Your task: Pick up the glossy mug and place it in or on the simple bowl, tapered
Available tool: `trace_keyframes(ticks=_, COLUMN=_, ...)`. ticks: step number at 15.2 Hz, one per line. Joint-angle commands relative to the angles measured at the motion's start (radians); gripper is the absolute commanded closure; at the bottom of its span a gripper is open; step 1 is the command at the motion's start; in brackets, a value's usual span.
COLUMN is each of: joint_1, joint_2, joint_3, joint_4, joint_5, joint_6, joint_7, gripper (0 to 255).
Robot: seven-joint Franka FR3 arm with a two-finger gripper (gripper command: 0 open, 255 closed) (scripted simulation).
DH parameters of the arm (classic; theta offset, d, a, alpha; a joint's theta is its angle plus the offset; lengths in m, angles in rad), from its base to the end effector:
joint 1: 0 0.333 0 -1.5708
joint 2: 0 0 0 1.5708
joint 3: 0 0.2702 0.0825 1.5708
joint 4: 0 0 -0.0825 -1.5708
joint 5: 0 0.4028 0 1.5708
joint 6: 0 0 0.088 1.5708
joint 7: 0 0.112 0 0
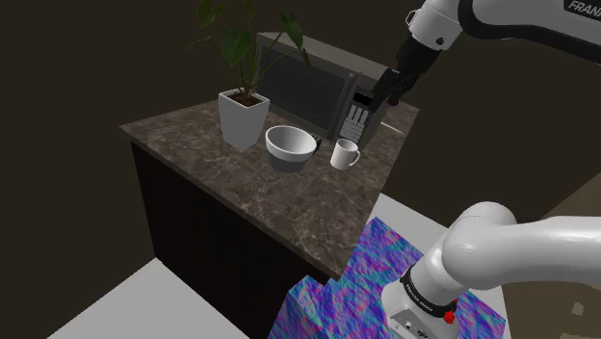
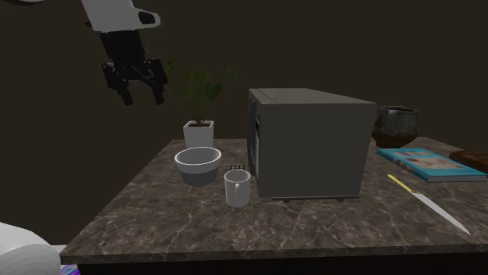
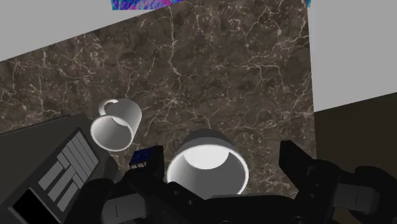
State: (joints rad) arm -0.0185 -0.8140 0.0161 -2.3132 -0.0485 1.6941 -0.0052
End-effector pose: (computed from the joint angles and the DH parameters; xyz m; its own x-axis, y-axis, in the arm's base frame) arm 0.3641 -0.0045 0.5969 0.9812 0.0061 0.1931 -0.0058 -0.9981 0.0610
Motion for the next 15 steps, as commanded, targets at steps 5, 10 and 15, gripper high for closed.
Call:
trace_keyframes(ticks=5, joint_1=-0.022, joint_2=0.084, joint_3=-0.033, joint_4=-0.042, joint_5=-0.02, joint_6=0.104, joint_7=-0.01, gripper=0)
trace_keyframes(ticks=10, joint_1=-0.049, joint_2=0.211, joint_3=-0.074, joint_4=-0.07, joint_5=-0.043, joint_6=0.232, joint_7=-0.022, gripper=0)
trace_keyframes(ticks=15, joint_1=-0.074, joint_2=0.36, joint_3=-0.114, joint_4=-0.07, joint_5=-0.058, joint_6=0.354, joint_7=-0.034, gripper=0)
